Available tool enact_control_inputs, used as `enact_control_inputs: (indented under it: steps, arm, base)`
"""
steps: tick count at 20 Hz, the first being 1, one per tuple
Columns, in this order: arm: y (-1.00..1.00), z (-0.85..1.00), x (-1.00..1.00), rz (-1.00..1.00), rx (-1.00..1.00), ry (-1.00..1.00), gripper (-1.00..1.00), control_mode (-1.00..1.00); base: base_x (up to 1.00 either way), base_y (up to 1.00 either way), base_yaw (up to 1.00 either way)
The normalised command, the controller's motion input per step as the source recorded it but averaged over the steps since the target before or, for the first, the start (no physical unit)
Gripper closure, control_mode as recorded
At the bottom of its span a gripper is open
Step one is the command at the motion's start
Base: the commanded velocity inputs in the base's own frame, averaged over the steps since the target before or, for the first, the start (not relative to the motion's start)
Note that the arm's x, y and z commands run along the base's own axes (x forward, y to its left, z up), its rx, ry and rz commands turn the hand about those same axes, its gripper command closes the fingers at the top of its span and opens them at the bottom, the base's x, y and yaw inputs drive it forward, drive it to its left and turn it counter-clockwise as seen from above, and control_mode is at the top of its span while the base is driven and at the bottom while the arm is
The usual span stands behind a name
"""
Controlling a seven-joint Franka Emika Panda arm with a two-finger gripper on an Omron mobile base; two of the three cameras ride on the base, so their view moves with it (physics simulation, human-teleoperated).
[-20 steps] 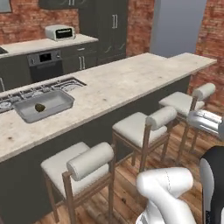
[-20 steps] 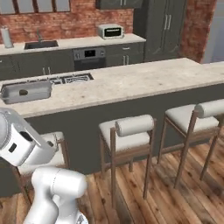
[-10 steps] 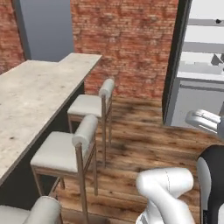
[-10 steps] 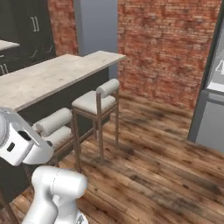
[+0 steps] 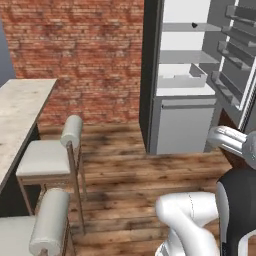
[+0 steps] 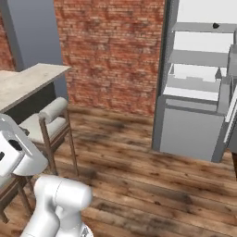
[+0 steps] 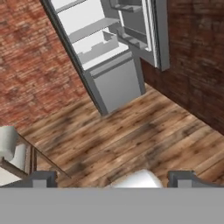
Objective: Pick up both kiwis from the fridge and place them inside the tupperware on the counter.
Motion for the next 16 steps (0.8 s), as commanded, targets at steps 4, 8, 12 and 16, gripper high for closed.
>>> enact_control_inputs:
  steps: [4, 8, 12, 16]
  arm:
    - [0.0, 0.0, 0.0, 0.0, 0.0, 0.0, -1.0, 1.0]
    - [0.0, 0.0, 0.0, 0.0, 0.0, 0.0, -1.0, 1.0]
    - [0.0, 0.0, 0.0, 0.0, 0.0, 0.0, -1.0, 1.0]
    - [0.0, 0.0, 0.0, 0.0, 0.0, 0.0, -1.0, 1.0]
  base:
    - [1.0, -0.15, 0.0]
    - [0.95, -0.39, 0.0]
    - [0.76, -0.41, 0.0]
    - [0.74, -0.31, 0.0]
